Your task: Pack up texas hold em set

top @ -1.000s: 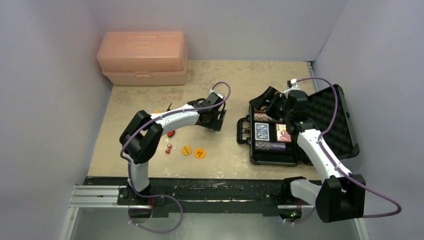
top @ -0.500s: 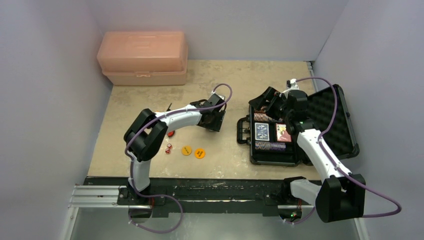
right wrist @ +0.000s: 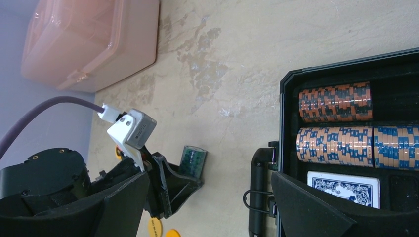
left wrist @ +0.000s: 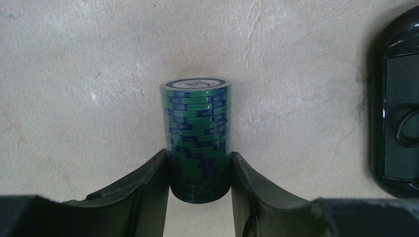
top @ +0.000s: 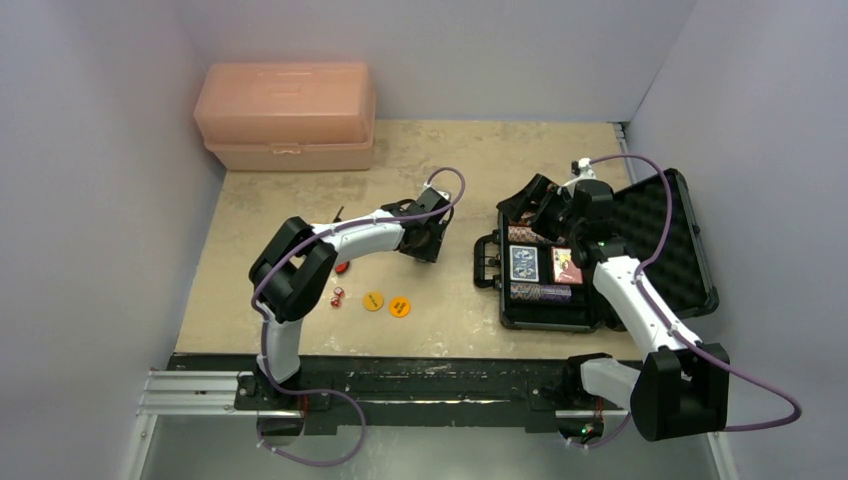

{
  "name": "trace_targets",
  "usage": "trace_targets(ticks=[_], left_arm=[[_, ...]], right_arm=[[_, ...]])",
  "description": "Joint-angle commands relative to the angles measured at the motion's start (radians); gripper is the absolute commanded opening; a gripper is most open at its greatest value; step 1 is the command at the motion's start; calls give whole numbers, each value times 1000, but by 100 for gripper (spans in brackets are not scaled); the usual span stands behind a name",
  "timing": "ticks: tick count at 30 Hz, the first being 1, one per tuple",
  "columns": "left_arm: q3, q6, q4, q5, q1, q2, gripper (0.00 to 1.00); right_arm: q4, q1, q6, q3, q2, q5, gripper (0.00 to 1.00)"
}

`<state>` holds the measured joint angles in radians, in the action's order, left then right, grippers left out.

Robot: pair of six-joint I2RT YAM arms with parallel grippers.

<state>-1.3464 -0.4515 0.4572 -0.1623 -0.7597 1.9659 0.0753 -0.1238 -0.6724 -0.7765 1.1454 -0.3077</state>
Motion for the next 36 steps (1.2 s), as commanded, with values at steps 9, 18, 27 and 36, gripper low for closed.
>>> trace_targets(ticks=[9,18,27,36], left_arm=[[13,55,-77,157,0,-150,0],[37,72,-120,270,0,-264,0],[60,86,-155,365,-1,-364,0],[93,77,-189,386,0,-432,0]], right_arm=[[-16,-4,-31,-21,7,-51,98],[-26,-17,-106,-11,18,-82,98],[-71,-158,-165,-28,34,-49,96],[-131,-195,-313,-23,37,-13,93]])
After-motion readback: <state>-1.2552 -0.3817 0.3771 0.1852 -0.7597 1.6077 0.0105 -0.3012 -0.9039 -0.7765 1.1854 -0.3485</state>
